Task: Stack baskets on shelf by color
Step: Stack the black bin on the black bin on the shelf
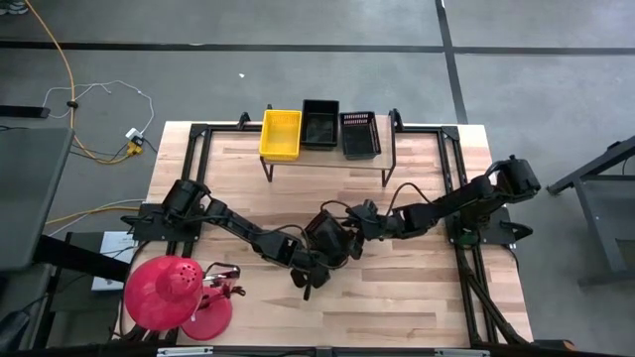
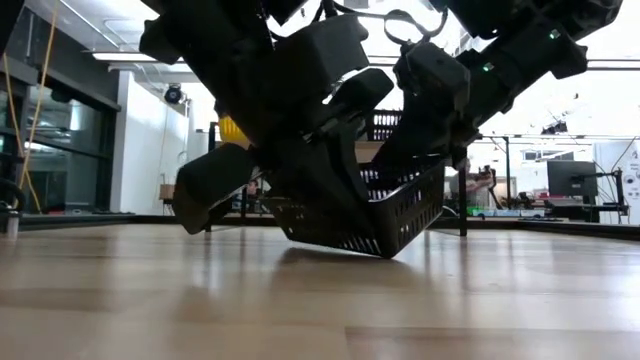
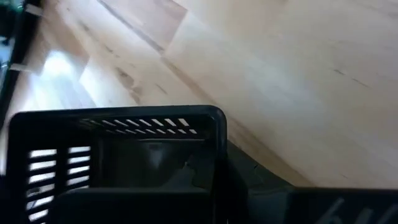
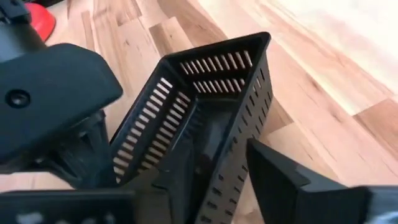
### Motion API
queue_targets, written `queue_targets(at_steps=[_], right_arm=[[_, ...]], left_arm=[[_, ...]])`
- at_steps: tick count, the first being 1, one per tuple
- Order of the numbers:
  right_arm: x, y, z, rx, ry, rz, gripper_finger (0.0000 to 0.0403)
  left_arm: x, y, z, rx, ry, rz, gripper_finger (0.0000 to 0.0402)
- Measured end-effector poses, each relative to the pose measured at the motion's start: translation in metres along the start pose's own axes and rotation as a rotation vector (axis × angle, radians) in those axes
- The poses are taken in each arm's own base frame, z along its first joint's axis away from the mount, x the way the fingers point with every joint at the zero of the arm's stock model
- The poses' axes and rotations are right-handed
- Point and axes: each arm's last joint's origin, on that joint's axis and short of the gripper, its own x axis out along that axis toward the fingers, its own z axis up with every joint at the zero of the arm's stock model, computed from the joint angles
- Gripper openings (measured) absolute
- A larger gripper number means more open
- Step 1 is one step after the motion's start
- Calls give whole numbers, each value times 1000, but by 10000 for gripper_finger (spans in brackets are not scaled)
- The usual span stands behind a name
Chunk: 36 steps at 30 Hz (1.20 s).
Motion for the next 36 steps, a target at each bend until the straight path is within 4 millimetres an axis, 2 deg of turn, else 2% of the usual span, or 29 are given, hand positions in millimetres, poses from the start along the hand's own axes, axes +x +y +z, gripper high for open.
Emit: queue_targets(at_steps=[4,8,12,19,26,30,36], right_arm=[[0,-2,0,-1,1,-21,75],[1,-4,-1,-5,10,-40,11],[1,-6,-1,8,21,-43,17],[1,-6,-2,1,36,-32,7],[1,-8,-5,-24,69,-54,3],[-1,-14,-7,-50,118,-83,2],[-21,-16,-1,-73,142,-100,1]], left_arm=[[0,1,3,-17,30,93,12],[-4,8,13,-59,43,169,43],[-11,17,26,-77,45,171,86],[-25,36,44,-105,53,146,155],[-39,43,50,-68,182,195,187],[-61,44,49,-105,243,214,186],[-114,56,37,-338,209,219,175]])
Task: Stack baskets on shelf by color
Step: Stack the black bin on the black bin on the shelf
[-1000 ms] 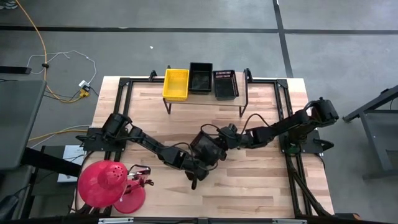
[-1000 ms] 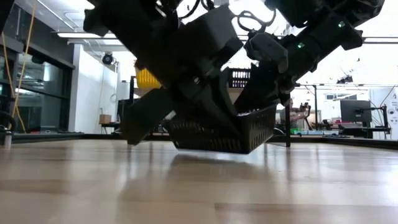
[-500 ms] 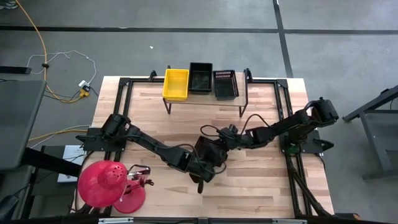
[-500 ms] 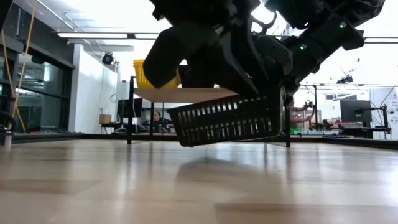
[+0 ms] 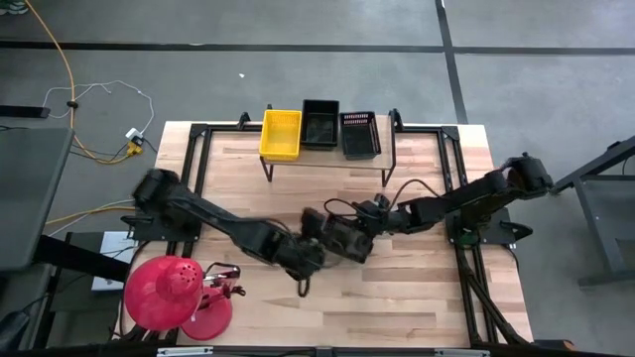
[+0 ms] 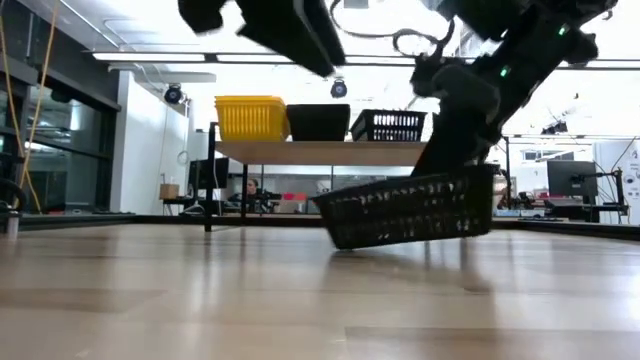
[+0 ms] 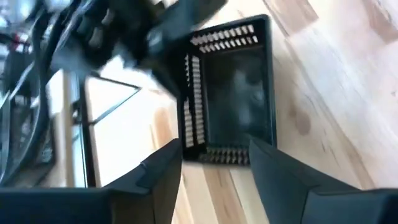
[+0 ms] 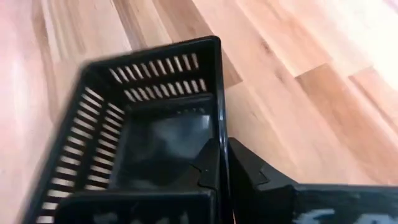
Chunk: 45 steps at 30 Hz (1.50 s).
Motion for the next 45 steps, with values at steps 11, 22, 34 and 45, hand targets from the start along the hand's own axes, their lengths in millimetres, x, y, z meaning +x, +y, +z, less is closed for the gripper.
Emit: queue_targets(at_steps=[11,22,34,45], right_arm=[[-99,1,20,83,-361,-41,0],[-151,-55,76,445,-911,-415,0],[-108,-95,128,430,-870,-547,0],[-90,-127,125,561,-768,-556,0]], left_arm=[[-65,-10,-80,-377,-443,44,157],[-65,-45,-119,-586,-694,27,157],[-63,-49,-119,-650,-683,14,157],[-63,-49,-120,-657,-669,27,157]])
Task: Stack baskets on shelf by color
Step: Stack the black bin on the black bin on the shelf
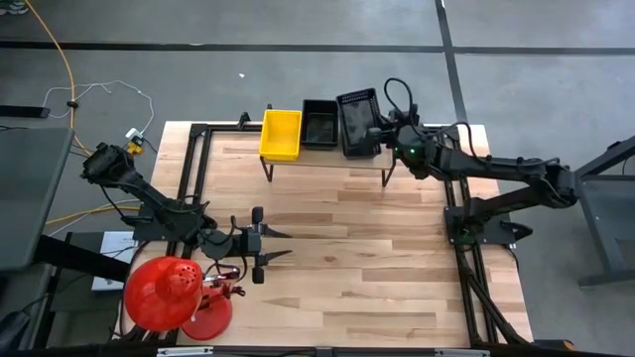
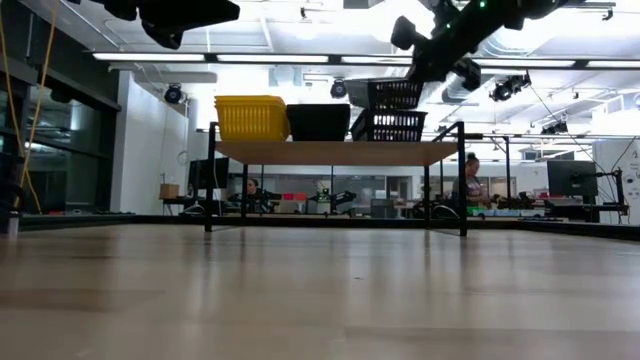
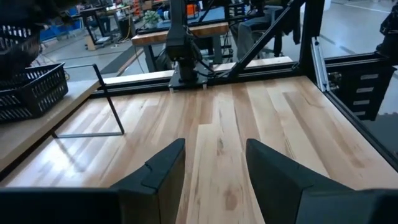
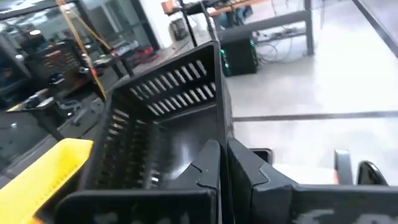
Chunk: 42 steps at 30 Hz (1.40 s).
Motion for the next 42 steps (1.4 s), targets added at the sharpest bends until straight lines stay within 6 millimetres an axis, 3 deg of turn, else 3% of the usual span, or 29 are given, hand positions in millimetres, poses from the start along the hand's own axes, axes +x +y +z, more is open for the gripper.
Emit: queue_targets(at_steps=[14,21,34,39,42], right_arm=[[5,-10,-7,111,111,-9,1],[5,-14,-10,210,126,-63,27],[5,-10,-5,158,100,-13,133],[-5,-8,20,-8,23,22,183],[-13,-7,35,-16,6,28,199]], left_arm=[[0,0,0,-34,0,0,157],[0,0,0,-52,0,-3,157],[0,0,-2,-46,21,-4,157],[0,0,-5,-37,45,-2,157],[0,0,-6,-39,51,-2,157]])
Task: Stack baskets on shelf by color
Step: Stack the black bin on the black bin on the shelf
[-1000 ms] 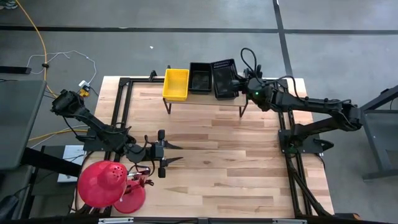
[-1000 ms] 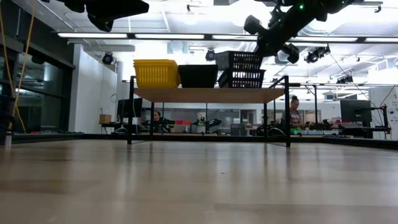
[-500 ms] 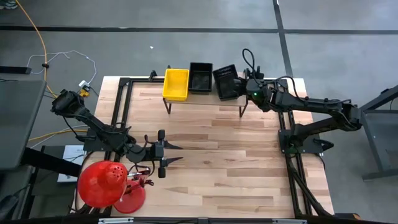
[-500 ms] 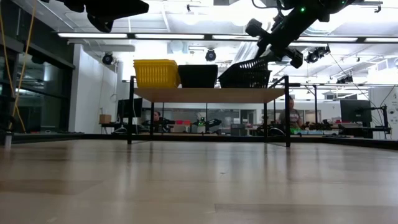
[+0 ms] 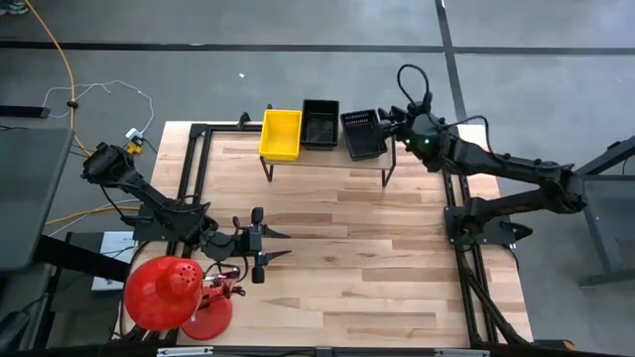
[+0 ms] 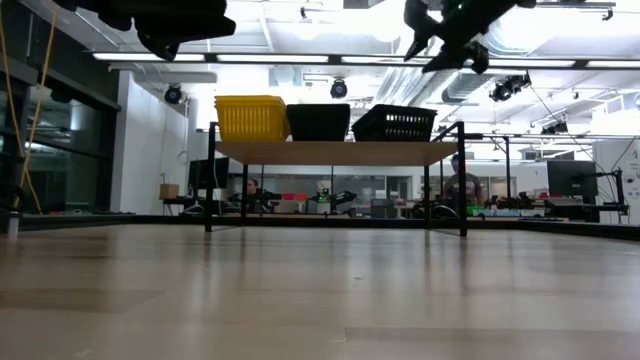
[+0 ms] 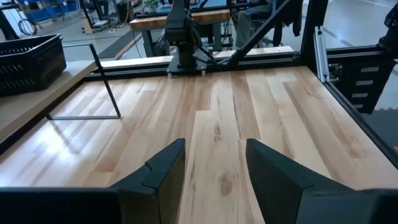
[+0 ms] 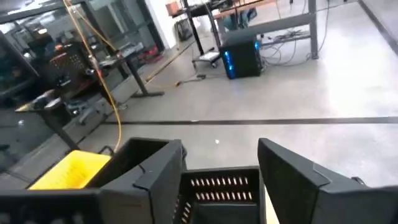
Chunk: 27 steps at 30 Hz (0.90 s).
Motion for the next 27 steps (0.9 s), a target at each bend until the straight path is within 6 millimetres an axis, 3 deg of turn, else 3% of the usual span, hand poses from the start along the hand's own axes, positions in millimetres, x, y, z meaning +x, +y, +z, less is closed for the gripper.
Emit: queue_targets(at_steps=[4,7,10,14,16,22,27], right_arm=[[-6,2,11,-95,65,20,202],[-9,2,11,-183,169,64,181],[-15,8,1,-311,300,246,127],[-32,25,-12,-423,394,483,25],[-38,34,-21,-475,407,531,12],[-35,58,-62,-623,463,477,3],[-25,63,-83,-721,439,324,2]], left_arm=[[0,0,0,0,0,2,157],[0,0,-1,2,5,3,157],[0,1,-1,6,11,8,157],[1,1,-1,8,12,13,157],[1,1,-1,8,12,13,157],[1,1,-1,8,11,18,157],[1,1,-1,0,10,24,157]])
